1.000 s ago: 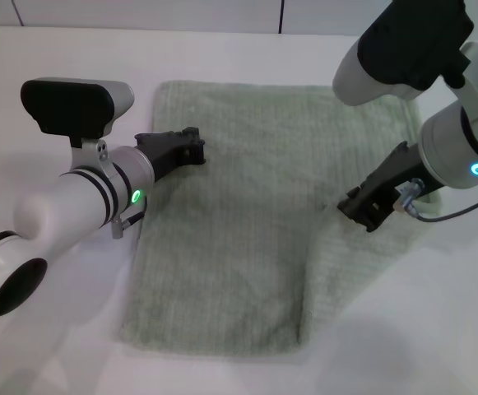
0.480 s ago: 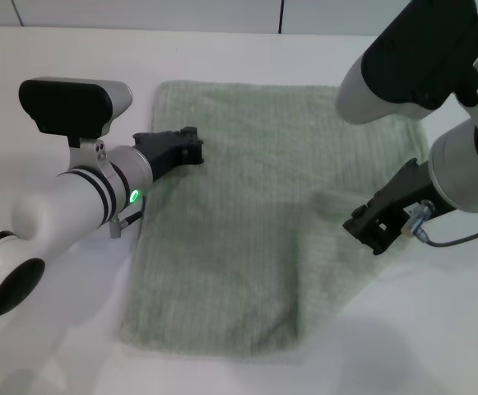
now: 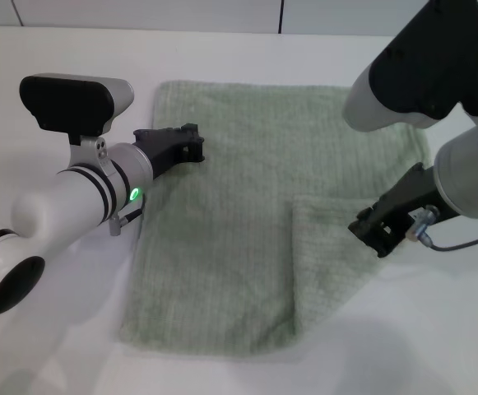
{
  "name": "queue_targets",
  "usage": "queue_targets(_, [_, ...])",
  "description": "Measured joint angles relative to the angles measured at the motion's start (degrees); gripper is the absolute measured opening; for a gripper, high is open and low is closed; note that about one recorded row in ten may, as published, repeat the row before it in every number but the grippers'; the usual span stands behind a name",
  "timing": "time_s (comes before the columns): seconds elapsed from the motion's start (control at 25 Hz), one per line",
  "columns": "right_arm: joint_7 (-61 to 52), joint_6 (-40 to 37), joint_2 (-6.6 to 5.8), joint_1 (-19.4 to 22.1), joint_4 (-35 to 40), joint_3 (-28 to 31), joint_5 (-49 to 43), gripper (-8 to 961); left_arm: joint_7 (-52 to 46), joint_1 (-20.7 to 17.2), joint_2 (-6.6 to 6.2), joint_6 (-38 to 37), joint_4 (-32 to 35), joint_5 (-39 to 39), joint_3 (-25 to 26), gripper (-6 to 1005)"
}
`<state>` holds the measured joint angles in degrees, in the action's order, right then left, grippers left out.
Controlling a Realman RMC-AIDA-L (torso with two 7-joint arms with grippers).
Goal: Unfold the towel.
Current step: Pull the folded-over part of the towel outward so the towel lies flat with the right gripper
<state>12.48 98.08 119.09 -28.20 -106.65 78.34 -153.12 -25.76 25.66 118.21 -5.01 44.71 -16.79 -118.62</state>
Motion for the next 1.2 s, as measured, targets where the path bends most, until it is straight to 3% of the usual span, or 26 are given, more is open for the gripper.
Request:
queue_targets(0.4, [3.7, -8.6, 0.01, -5.0, 13.8, 0.4, 3.3, 193, 0.0, 0.0, 0.09, 0.0, 0.2, 0.0, 0.2, -2])
queue_targets(0.56, [4.6, -10.1, 0.00, -5.8, 15.2, -0.2, 3.8, 231, 0.0, -0.2, 0.09, 0.0, 0.5, 0.0, 0.2, -1])
queue_targets(1.0, [6.2, -16.0, -0.11, -8.4, 20.3, 0.3, 3.4, 638, -0.1, -0.5, 0.09, 0.0, 0.8, 0.0, 0.1, -2])
queue_targets(1.2, [6.7, -18.5, -0.10, -10.3, 24.7, 0.4, 3.4, 631, -0.3, -0.8, 0.09, 0.0, 0.8, 0.0, 0.1, -2])
